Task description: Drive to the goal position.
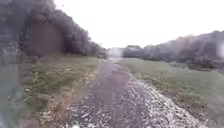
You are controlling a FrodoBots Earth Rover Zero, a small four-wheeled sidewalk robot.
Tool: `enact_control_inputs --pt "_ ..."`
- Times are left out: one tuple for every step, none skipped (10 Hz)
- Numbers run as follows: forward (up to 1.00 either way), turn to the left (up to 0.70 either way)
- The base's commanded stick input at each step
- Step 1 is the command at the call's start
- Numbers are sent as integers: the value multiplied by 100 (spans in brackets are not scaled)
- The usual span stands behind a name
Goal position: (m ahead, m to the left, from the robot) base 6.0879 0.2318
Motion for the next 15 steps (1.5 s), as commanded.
enact_control_inputs --pt "70 0" --pt "70 0" --pt "70 0" --pt "70 0" --pt "70 0" --pt "70 0" --pt "70 0" --pt "70 0" --pt "70 0" --pt "70 0" --pt "70 0" --pt "70 0" --pt "70 0" --pt "70 0" --pt "70 0"
